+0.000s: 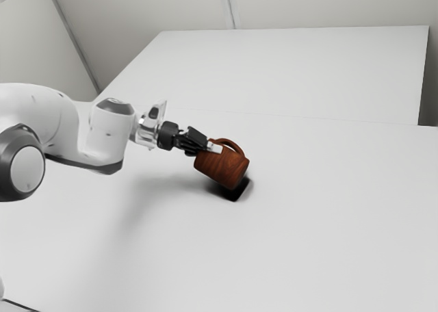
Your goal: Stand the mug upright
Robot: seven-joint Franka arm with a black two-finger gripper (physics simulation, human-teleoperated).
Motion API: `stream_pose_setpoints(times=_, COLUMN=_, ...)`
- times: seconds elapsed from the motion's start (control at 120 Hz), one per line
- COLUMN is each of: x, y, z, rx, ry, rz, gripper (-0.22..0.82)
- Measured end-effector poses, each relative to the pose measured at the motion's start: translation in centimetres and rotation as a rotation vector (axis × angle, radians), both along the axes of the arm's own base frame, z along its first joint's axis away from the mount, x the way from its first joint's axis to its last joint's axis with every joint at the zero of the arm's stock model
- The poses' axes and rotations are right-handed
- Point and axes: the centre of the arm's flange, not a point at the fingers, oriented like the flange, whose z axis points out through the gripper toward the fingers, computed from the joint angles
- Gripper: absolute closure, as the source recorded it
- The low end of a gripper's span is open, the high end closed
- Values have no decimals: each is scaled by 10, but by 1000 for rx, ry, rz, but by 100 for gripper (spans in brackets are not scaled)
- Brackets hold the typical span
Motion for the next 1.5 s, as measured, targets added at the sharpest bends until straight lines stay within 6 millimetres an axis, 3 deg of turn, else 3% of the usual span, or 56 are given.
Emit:
stream_pose_setpoints(times=0.125, x=-4, y=1, z=41, rx=82, ry=-45, rz=7, gripper=78)
stream_pose_setpoints(times=0.208, x=-6, y=-2, z=58, rx=191, ry=-47, rz=5, gripper=78)
stream_pose_setpoints(times=0.392, x=-21, y=-20, z=59, rx=454, ry=12, rz=40, gripper=78)
stream_pose_setpoints(times=0.567, x=-26, y=-23, z=81, rx=700, ry=24, rz=85, gripper=79)
stream_pose_setpoints(times=1.083, x=-43, y=-57, z=74, rx=1011, ry=157, rz=271, gripper=78)
stream_pose_setpoints(times=1.275, x=-50, y=-71, z=67, rx=1053, ry=204, rz=329, gripper=78)
stream_pose_setpoints(times=1.5, x=-72, y=-75, z=62, rx=1081, ry=269, rz=396, gripper=78)
